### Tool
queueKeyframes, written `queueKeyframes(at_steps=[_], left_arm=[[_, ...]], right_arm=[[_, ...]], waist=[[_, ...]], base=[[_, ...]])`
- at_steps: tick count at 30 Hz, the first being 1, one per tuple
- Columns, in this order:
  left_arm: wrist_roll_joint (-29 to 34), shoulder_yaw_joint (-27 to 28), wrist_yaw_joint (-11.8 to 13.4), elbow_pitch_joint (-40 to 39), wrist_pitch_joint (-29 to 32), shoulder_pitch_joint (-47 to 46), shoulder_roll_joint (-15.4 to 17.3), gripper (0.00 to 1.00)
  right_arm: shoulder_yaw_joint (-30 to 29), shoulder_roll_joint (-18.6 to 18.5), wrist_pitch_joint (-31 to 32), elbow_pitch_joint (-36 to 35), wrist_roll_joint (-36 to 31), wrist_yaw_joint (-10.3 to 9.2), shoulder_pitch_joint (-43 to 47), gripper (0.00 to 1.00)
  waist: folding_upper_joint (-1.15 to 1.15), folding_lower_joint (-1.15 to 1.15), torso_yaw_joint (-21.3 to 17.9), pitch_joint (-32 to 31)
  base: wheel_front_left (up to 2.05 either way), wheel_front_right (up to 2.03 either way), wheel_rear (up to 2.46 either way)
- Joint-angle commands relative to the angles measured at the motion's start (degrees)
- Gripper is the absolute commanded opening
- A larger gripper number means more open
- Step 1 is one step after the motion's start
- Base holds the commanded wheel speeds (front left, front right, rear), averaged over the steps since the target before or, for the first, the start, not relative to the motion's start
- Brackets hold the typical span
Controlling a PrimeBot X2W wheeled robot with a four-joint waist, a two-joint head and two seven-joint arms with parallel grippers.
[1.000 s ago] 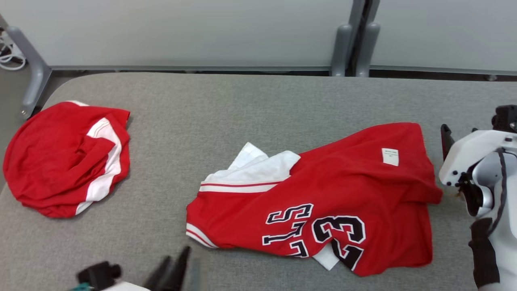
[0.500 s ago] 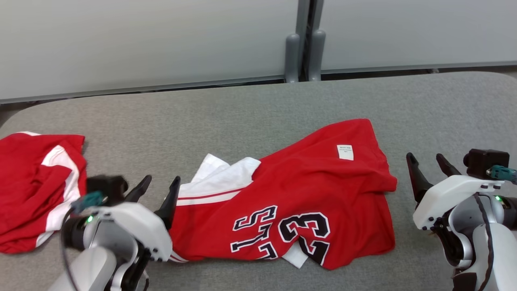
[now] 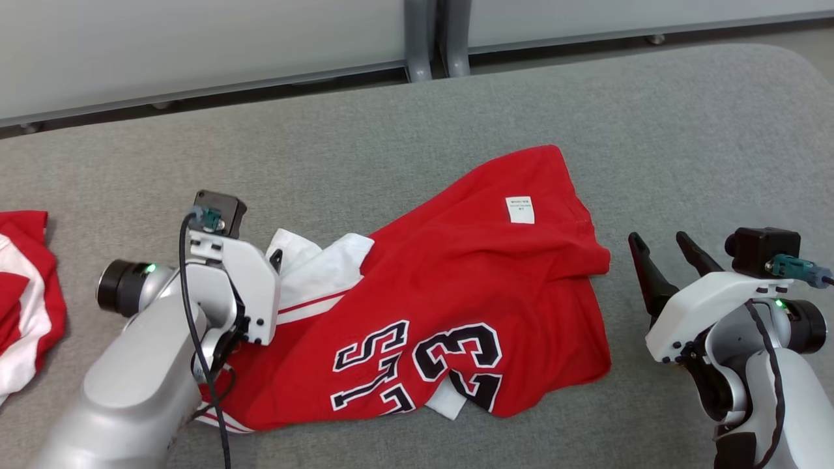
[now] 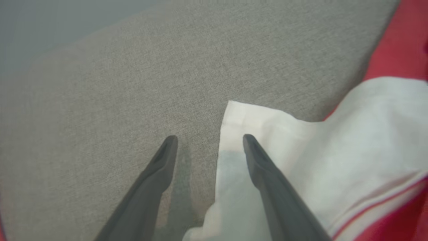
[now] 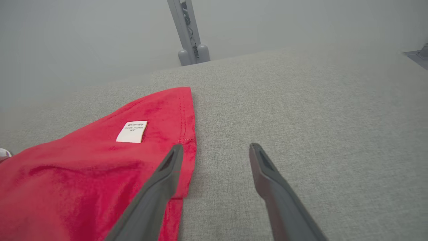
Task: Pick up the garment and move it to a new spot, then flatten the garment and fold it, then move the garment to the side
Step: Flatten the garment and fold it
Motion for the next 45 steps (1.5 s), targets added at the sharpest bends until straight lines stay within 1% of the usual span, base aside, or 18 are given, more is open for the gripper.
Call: queueKeyframes(at_steps=[1, 11, 15, 16, 19, 20, 21, 22, 24, 26, 27, 28, 31, 35, 39, 40, 43, 45], left_arm=[[-0.1, -0.2, -1.3, 1.5, 0.2, -2.3, 0.0, 1.0], [-1.6, -0.5, -5.1, 8.4, 2.5, -7.2, -1.4, 1.0], [-1.9, -0.6, -6.0, 10.8, 2.7, -8.4, -2.0, 0.98], [-1.9, -0.9, -6.3, 11.3, 3.0, -8.7, -2.0, 0.9], [-2.3, -1.5, -7.6, 12.8, 4.4, -9.3, -2.5, 0.71], [-2.2, -1.8, -7.7, 13.3, 4.8, -9.5, -2.4, 0.61], [-1.9, -1.9, -7.7, 13.7, 4.9, -9.7, -2.3, 0.54], [-1.9, -2.0, -7.7, 14.0, 4.7, -9.7, -2.2, 0.5], [-2.2, -2.0, -8.0, 14.5, 4.6, -9.9, -2.4, 0.48], [-2.5, -2.1, -8.5, 15.1, 5.0, -10.1, -2.4, 0.25], [-2.8, -2.1, -9.0, 15.4, 5.3, -10.0, -2.6, 0.03], [-3.3, -2.1, -9.4, 15.6, 5.7, -9.8, -2.8, 0.0], [-4.3, -2.0, -10.5, 16.1, 6.3, -9.7, -3.4, 0.0], [-5.1, -1.4, -11.0, 16.5, 5.6, -9.9, -3.5, 0.0], [-6.3, 0.0, -11.6, 16.1, 4.4, -10.5, -2.9, 0.0], [-6.0, -0.5, -12.2, 16.1, 4.7, -10.8, -2.4, 0.0], [-6.2, -0.6, -12.7, 15.9, 5.0, -11.0, -1.9, 0.0], [-6.6, -0.1, -12.5, 15.6, 4.3, -11.1, -1.9, 0.0]], right_arm=[[-0.4, -0.4, -0.5, -0.5, -0.2, 0.03, -0.6, 1.0], [0.1, -0.4, -0.3, -0.4, 0.2, 0.03, -1.1, 1.0], [0.5, -0.4, -0.5, -0.2, 0.0, 0.03, -1.5, 1.0], [0.6, -0.4, -0.7, -0.1, 0.1, 0.03, -1.6, 1.0], [1.1, -0.4, -0.8, 0.1, 0.5, 0.03, -1.8, 1.0], [1.2, -0.4, -0.8, 0.2, 0.5, 0.03, -1.9, 1.0], [1.3, -0.4, -0.9, 0.3, 0.5, 0.03, -2.0, 1.0], [1.4, -0.4, -1.0, 0.4, 0.6, 0.03, -2.0, 1.0], [1.7, -0.4, -1.1, 0.6, 0.7, 0.03, -2.1, 1.0], [2.0, -0.4, -1.0, 0.7, 0.7, 0.03, -2.4, 1.0], [2.2, -0.4, -0.9, 0.8, 0.9, 0.03, -2.5, 1.0], [2.3, -0.4, -0.7, 0.9, 1.1, 0.03, -2.7, 1.0], [2.6, -0.4, -0.3, 1.2, 1.0, 0.03, -3.3, 1.0], [3.2, -0.4, 1.9, 2.3, 0.4, 0.03, -4.7, 1.0], [2.1, -0.4, 6.4, 3.8, -2.2, 0.03, -7.7, 1.0], [1.2, -0.4, 9.7, 4.9, -3.9, 0.03, -9.2, 1.0], [-0.5, -0.5, 14.2, 5.9, -5.5, 0.02, -12.4, 1.0], [-0.2, -0.3, 17.6, 7.1, -6.8, 0.03, -13.4, 1.0]], waist=[[0.0, 0.0, -0.9, 0.9], [0.0, 0.0, -2.1, 1.7], [0.0, 0.0, -2.6, 2.1], [0.0, 0.0, -2.7, 2.2], [0.0, 0.0, -3.0, 2.5], [0.0, 0.0, -3.1, 2.6], [0.0, 0.0, -3.1, 2.7], [0.0, 0.0, -3.1, 2.8], [0.0, 0.0, -3.2, 2.9], [0.0, 0.0, -3.3, 3.0], [0.0, 0.0, -3.3, 3.1], [0.0, 0.0, -3.2, 3.1], [0.0, 0.0, -3.0, 3.2], [0.0, 0.0, -2.5, 3.2], [0.0, 0.0, -1.7, 3.0], [0.0, 0.0, -1.2, 2.8], [0.0, 0.0, -0.7, 2.5], [0.0, 0.0, -0.2, 2.3]], base=[[0.0, 0.0, 0.0], [0.0, 0.0, 0.0], [0.0, 0.0, 0.0], [0.0, 0.0, 0.0], [0.0, 0.0, 0.0], [0.0, 0.0, 0.0], [0.0, 0.0, 0.0], [0.0, 0.0, 0.0], [0.0, 0.0, 0.0], [0.0, 0.0, 0.0], [0.0, 0.0, 0.0], [0.0, 0.0, 0.0], [0.0, 0.0, 0.0], [0.0, 0.0, 0.0], [0.0, 0.0, 0.0], [0.0, 0.0, 0.0], [0.0, 0.0, 0.0], [0.0, 0.0, 0.0]])
